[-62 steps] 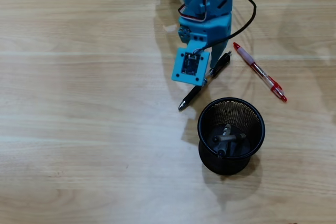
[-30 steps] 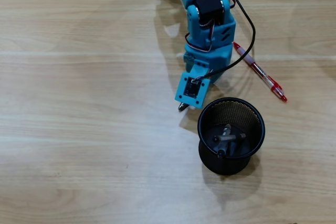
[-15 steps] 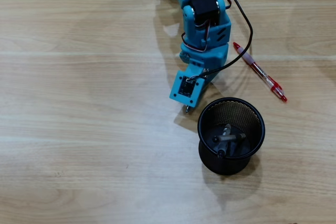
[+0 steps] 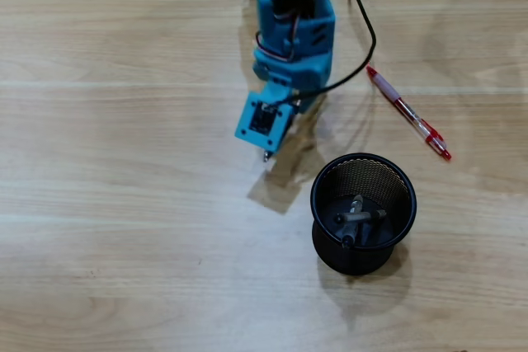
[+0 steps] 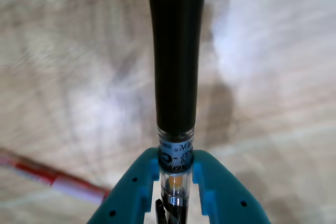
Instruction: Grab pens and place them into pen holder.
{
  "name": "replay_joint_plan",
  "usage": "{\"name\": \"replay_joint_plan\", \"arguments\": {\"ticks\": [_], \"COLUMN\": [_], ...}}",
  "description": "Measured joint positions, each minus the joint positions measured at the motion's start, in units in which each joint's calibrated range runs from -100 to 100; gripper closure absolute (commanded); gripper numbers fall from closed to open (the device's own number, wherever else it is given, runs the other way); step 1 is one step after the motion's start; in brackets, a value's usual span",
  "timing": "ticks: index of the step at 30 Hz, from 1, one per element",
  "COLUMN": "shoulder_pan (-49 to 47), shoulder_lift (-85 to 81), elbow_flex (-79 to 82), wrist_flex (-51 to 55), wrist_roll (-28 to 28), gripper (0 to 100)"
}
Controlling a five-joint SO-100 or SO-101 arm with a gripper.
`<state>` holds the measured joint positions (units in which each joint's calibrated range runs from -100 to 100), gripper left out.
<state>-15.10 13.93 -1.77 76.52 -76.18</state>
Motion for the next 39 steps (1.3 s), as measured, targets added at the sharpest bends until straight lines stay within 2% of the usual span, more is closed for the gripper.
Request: {"name": "replay_joint_plan", "arguments": {"ticks": [9, 16, 20, 30, 39], "shoulder_pan": [3.1, 3.0, 1.7, -2.3, -5.7], "shoulder_lift": [-16.8, -22.0, -22.1, -22.1, -18.7], "elbow_flex": [0.0, -0.3, -1.1, -1.2, -1.2], "wrist_flex": [10.5, 8.2, -2.8, -41.2, -65.0], "wrist_roll": [1.0, 1.7, 5.8, 15.8, 22.3], "gripper": [98, 98, 98, 98, 98]}}
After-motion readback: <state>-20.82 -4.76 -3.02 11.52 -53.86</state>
